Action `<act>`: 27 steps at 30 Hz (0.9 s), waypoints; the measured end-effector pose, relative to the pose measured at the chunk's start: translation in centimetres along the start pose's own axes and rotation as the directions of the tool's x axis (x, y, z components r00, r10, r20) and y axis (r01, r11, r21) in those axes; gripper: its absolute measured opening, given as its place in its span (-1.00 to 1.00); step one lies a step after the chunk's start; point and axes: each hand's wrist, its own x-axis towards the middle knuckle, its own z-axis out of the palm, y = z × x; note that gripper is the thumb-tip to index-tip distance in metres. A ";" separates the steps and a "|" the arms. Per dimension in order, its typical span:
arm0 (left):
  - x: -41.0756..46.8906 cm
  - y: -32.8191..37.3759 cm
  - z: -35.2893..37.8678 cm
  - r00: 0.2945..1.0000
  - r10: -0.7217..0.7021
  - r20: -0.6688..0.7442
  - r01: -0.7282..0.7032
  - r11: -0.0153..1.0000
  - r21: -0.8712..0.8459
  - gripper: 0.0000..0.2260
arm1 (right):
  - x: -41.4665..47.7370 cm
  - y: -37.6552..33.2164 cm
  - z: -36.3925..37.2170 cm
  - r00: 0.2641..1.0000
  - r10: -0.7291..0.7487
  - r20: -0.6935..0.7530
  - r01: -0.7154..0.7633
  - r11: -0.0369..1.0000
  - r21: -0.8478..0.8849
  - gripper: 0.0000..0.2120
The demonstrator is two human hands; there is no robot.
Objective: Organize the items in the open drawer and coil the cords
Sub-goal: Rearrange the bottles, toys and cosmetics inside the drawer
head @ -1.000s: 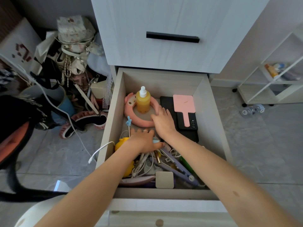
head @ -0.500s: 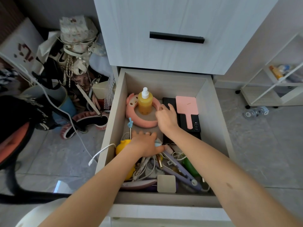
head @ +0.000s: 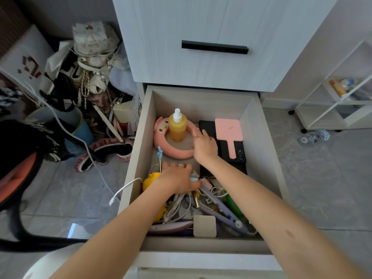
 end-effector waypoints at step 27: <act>-0.1 -0.5 -0.1 1.000 0.002 0.012 -0.001 0.999 -0.054 -0.36 | -0.1 -2.5 -1.0 0.994 -0.087 0.059 0.038 0.820 0.571 -0.65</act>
